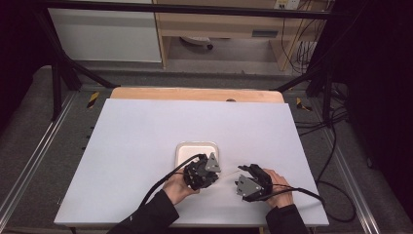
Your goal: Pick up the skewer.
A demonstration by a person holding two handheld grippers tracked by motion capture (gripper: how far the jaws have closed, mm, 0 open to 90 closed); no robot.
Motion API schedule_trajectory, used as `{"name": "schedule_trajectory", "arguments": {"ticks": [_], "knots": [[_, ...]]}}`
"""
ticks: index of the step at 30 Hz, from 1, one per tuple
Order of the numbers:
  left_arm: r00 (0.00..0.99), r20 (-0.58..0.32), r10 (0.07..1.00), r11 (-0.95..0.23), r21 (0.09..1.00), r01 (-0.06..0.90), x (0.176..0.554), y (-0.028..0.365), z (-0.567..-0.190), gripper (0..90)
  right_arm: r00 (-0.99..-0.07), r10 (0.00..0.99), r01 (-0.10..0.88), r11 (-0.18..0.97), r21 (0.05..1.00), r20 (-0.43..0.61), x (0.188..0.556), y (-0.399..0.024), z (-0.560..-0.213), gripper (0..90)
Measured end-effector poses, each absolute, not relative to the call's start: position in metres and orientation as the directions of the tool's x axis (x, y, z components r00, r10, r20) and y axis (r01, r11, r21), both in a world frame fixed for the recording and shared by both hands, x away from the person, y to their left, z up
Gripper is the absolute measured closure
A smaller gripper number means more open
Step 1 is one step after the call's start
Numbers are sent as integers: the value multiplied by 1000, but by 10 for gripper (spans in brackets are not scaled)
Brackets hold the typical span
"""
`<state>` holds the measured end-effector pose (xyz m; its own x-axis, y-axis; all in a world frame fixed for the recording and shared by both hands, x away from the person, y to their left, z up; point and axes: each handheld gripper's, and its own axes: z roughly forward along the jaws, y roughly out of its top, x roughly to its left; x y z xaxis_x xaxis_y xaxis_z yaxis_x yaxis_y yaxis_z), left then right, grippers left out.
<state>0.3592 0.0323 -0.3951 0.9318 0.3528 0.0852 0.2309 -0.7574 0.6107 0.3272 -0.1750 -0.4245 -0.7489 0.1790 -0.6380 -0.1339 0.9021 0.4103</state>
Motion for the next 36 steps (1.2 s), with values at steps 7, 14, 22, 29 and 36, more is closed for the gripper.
{"name": "schedule_trajectory", "arguments": {"ticks": [7, 14, 22, 29, 36], "knots": [[939, 80, 335, -767, 601, 223, 358, 24, -396, 887, -727, 90, -199, 921, 334, -681, 326, -173, -429, 557], [946, 79, 315, -779, 591, 210, 356, 19, -397, 887, -722, 31, -238, 927, 289, -692, 324, -172, -432, 645], [950, 78, 303, -785, 585, 203, 354, 17, -398, 887, -713, -45, -288, 928, 235, -700, 324, -171, -436, 756], [953, 76, 294, -789, 582, 197, 353, 16, -400, 887, -707, -64, -304, 926, 221, -705, 324, -171, -436, 834], [953, 74, 293, -788, 584, 197, 353, 16, -400, 887, -706, -100, -323, 927, 192, -701, 323, -172, -437, 881]]}}
